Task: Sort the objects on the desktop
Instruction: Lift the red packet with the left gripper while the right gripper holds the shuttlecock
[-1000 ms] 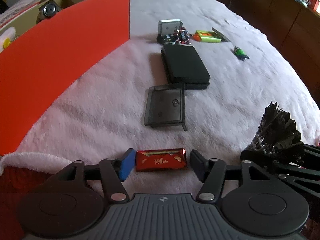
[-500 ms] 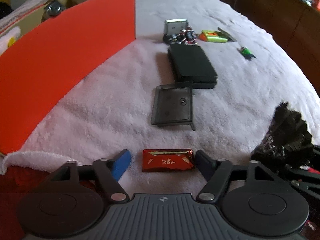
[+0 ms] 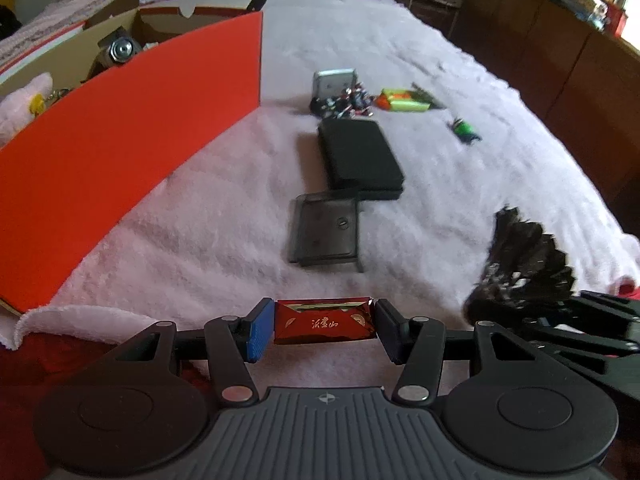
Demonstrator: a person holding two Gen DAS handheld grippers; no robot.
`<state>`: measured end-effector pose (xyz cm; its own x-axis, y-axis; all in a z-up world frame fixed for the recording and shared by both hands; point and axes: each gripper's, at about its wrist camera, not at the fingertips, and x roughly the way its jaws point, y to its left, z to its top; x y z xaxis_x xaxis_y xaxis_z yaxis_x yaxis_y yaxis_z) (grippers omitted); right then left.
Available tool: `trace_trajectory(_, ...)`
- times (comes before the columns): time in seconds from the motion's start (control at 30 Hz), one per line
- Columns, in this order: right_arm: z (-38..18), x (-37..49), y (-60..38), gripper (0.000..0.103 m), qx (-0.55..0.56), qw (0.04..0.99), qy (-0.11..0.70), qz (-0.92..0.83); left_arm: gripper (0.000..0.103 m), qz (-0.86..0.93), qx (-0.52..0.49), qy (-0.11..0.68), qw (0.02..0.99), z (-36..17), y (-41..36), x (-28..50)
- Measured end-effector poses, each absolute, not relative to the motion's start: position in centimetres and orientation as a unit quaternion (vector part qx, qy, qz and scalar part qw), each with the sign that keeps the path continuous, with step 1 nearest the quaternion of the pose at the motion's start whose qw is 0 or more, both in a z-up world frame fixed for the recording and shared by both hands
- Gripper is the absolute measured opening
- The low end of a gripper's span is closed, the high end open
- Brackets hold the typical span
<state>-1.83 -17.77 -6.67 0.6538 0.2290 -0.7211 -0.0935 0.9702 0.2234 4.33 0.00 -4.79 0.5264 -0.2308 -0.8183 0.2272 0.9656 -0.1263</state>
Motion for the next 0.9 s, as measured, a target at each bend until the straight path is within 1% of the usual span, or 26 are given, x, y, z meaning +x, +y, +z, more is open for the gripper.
trace_trajectory(0.13, -6.7, -1.9, -17.6, 0.028, 0.083, 0.904, 0.409, 0.092, 0.056, -0.144, 0.026, 0.482, 0.864, -5.5, -0.7, 4.3)
trace_trajectory(0.17, -6.7, -1.9, -17.6, 0.028, 0.083, 0.903, 0.411, 0.092, 0.059, -0.145, 0.035, 0.49, 0.859, -5.8, -0.9, 4.2)
trace_trajectory(0.23, -6.8, -2.0, -17.6, 0.028, 0.081, 0.903, 0.412, 0.092, 0.061, -0.149, 0.035, 0.497, 0.854, -6.2, -0.8, 4.0)
trace_trajectory(0.3, -6.7, -2.0, -17.6, 0.028, 0.082, 0.903, 0.412, 0.092, 0.061, -0.157, 0.038, 0.496, 0.853, -6.2, -0.6, 3.8)
trace_trajectory(0.33, -6.7, -2.0, -17.7, 0.028, 0.082, 0.903, 0.412, 0.091, 0.06, -0.164, 0.059, 0.491, 0.853, -6.1, -0.7, 3.7)
trace_trajectory(0.37, -6.7, -2.0, -17.7, 0.028, 0.083, 0.902, 0.413, 0.091, 0.056, -0.174, 0.089, 0.484, 0.853, -6.0, -0.8, 3.6)
trace_trajectory(0.4, -6.7, -2.0, -17.7, 0.028, 0.083, 0.902, 0.413, 0.091, 0.05, -0.189, 0.131, 0.476, 0.849, -5.9, -1.1, 3.4)
trace_trajectory(0.5, -6.8, -2.1, -17.7, 0.028, 0.084, 0.901, 0.415, 0.092, 0.039, -0.237, 0.246, 0.455, 0.822, -6.0, -2.0, 3.0)
trace_trajectory(0.6, -6.9, -2.1, -17.6, 0.028, 0.084, 0.901, 0.416, 0.092, 0.039, -0.288, 0.324, 0.44, 0.787, -6.4, -2.6, 2.6)
trace_trajectory(0.67, -6.9, -2.1, -17.6, 0.028, 0.084, 0.901, 0.415, 0.091, 0.039, -0.312, 0.355, 0.428, 0.771, -6.7, -2.9, 2.5)
trace_trajectory(0.77, -6.8, -2.1, -17.7, 0.029, 0.085, 0.902, 0.415, 0.088, 0.041, -0.315, 0.341, 0.436, 0.771, -6.9, -2.9, 3.4)
trace_trajectory(0.9, -7.1, -2.1, -18.0, 0.029, 0.089, 0.899, 0.419, 0.087, 0.044, -0.289, 0.259, 0.462, 0.798, -6.6, -2.1, 4.6)
